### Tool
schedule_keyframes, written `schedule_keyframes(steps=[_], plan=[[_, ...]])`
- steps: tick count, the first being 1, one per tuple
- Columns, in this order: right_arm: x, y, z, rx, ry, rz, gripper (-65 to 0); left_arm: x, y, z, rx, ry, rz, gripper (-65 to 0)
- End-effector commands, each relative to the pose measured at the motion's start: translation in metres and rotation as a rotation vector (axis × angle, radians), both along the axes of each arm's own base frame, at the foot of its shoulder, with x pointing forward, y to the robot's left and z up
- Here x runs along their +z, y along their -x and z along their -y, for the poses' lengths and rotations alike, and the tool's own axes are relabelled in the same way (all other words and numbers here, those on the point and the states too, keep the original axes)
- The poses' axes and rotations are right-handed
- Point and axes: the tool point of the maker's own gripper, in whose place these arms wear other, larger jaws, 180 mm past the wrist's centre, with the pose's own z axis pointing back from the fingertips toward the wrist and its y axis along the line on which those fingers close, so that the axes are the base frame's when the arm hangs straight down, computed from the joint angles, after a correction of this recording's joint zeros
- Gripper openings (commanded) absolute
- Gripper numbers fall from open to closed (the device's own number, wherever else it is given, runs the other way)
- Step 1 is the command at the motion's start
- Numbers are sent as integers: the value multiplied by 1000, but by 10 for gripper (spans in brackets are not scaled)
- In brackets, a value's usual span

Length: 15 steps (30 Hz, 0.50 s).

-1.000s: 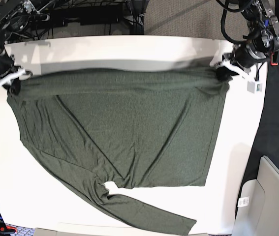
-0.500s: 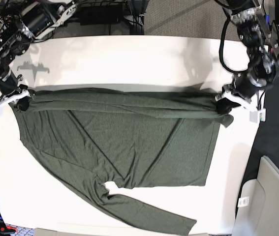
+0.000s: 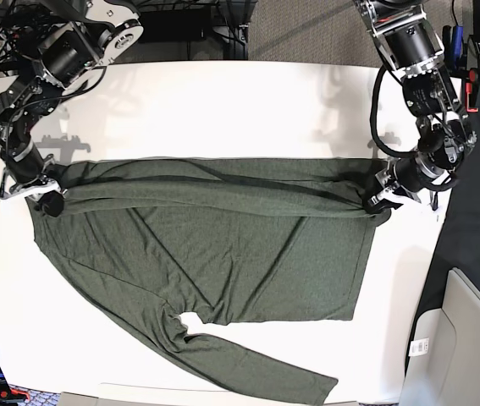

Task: Fold the T-shirt properly
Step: 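Lift both grippers and fold the collar edge over onto the shirt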

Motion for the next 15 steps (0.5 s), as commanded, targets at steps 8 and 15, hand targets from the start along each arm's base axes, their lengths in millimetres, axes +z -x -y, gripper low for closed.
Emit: schedule_keyframes(steps=[8,15], plan=[[19,-12,8,-17,1,78,-639,13,-11,-11,22,-14,43,-561],[1,16,28,-84,-25,10,-482,4,5,-21,6,-35,-10,-372]])
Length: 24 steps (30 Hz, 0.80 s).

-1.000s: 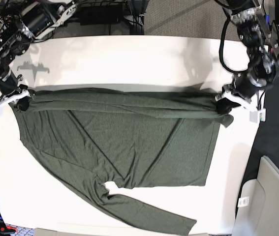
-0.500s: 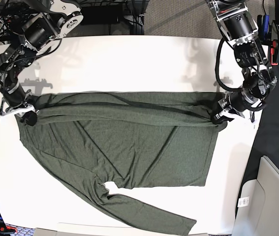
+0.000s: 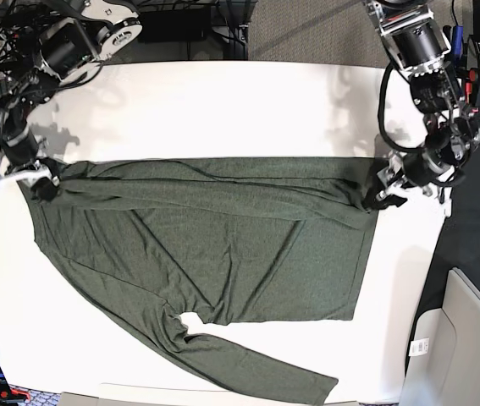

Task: Fold the T-shirt properly
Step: 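Lift both grippers and fold the collar edge over onto the shirt, then lower the folded edge onto the table and open both grippers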

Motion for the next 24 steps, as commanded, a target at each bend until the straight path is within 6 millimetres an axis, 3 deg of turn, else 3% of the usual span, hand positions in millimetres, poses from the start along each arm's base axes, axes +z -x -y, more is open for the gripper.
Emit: schedule_keyframes(steps=[1,8,13,20,24], plan=[[22,-11,8,-11,18,74,-460,16,-8,-4,-5,-13,47,-373],[17,25,20,-47,-63,71,-430,11,33,-1,-50,-77,1,-373],[14,56,23,-47,-55,60,-430,1,44,3,-52,-69,-31,-373],[10,69,30,-83,-60,53,-430,-30,54,9,-32,4,-117,-373],[11,68,31,-83,-57,54,-430,-37,53,15,-27,36,-131,-373]])
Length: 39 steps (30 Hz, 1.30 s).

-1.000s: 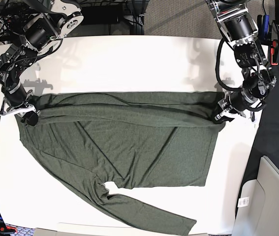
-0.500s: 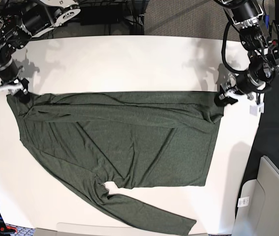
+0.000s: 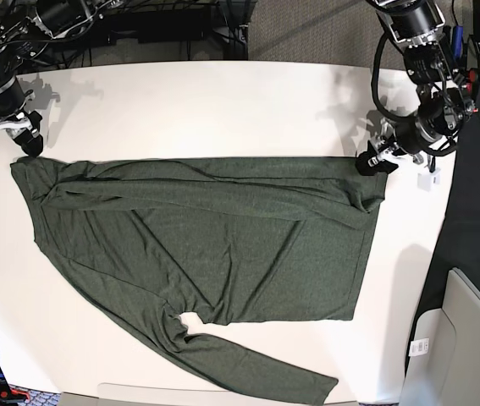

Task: Fold the T-shirt properly
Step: 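Lower the folded edge onto the table and open both grippers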

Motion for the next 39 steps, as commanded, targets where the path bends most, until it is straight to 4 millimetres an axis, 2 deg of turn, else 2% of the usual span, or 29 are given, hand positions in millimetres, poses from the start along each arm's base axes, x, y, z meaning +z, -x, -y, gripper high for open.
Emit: schedule_keyframes(steps=[1,6,10,14,16,20,28,35,39], plan=[[17,-8,8,-7,30,57,-430,-2,3,-1,-6,-8,-22,-373],[16,-10,6,-5,26,59,-430,4,-10,10,-9,15,7,-383],[20,-16,8,-3,36,64,-430,12,-22,16,-15,26,35,-492],[20,-21,8,2,50,52,-430,14,-24,17,-21,29,38,-620],[20,-22,8,4,53,45,-431,14,-24,16,-22,27,36,-650],[15,-22,9,7,69,10,-427,13,-22,13,-16,22,34,-649],[22,-45,5,26,102,5,-426,13,-22,12,-14,22,34,-649],[27,-56,8,27,127,-5,-426,13,-22,13,-14,24,34,-649],[17,-62,5,36,119,-47,-429,13,-22,12,-14,22,34,-649]])
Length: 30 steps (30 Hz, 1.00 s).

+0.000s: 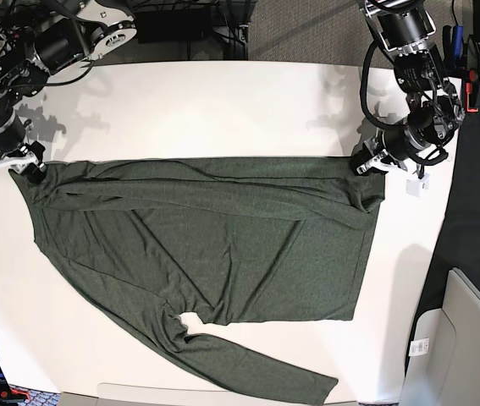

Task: Fold the T-shirt properly
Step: 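Lower the folded edge onto the table and open both grippers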

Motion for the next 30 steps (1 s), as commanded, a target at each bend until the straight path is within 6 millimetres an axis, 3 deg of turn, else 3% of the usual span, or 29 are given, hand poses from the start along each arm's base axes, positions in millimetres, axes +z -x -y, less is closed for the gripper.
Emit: schedule_keyframes(steps=[1,6,11,13,23,30], plan=[[13,-11,5,0,16,49,-430,12,-9,-4,-3,-10,40,-649],[9,-14,5,3,23,22,-450,8,-4,-4,-3,-9,27,-649],[6,-9,5,6,27,4,-650,6,1,-7,-1,-14,19,-649],[-2,3,7,3,24,-25,-643,3,7,-14,-2,-32,4,-649],[1,54,14,1,77,-42,-639,7,32,-21,-20,-94,1,-649],[-4,91,13,12,78,-86,-639,1,74,-32,-51,-164,-60,-649]])
